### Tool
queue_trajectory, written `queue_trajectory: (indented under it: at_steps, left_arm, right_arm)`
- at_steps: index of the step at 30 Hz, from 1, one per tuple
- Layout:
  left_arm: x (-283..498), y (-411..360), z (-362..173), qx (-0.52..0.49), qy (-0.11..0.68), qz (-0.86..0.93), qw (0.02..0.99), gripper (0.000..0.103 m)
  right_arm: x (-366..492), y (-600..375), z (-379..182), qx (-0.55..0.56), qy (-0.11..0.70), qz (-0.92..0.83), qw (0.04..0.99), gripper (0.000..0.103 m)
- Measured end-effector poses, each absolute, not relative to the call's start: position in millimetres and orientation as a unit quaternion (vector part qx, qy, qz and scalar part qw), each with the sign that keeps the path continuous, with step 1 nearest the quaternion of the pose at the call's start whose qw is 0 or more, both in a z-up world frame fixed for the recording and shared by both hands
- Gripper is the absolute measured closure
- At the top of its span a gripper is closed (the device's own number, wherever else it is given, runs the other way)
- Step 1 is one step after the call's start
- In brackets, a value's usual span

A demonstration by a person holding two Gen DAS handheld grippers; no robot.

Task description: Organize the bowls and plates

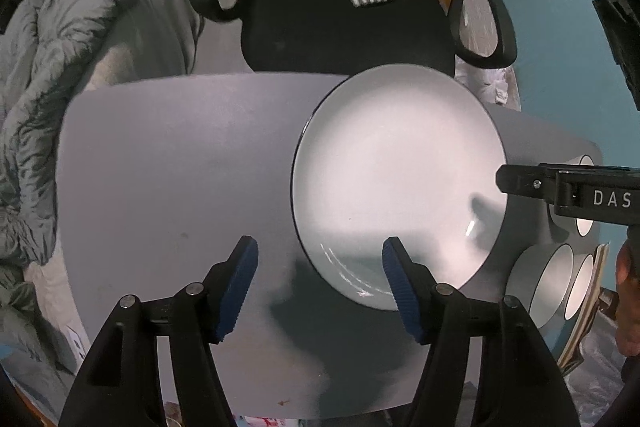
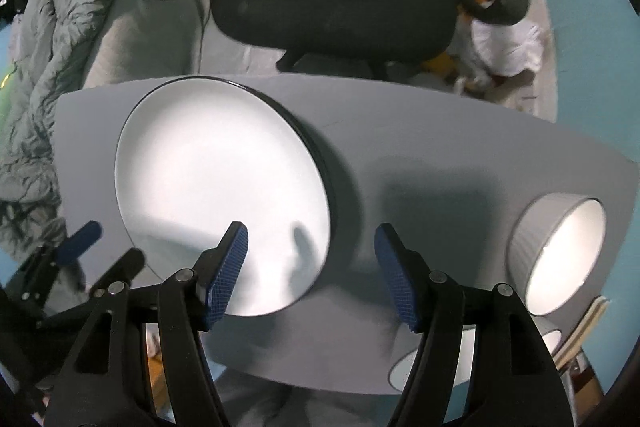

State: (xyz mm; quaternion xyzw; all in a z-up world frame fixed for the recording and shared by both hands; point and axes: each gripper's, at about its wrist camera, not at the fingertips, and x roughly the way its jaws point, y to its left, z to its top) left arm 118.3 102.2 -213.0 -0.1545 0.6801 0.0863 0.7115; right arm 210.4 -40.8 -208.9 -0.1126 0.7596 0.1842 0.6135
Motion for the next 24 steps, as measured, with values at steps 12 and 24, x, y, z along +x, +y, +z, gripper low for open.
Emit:
queue_trajectory:
  at_steps: [12,24]
  left_arm:
    - [96.6,79.2,-145.5,-0.103,0.632,0.084,0.764,0.025]
    - [71.2,57.9,-89.5,-0.123,0.585,0.061,0.799,0.021]
  right_arm:
    - [184.6,-72.6,-132.1,-0.134,0.675,0.157,0.708,0.036]
    - [143.0,-93.6,-59.9,-0.135,0.595,0.153,0.778,0.035]
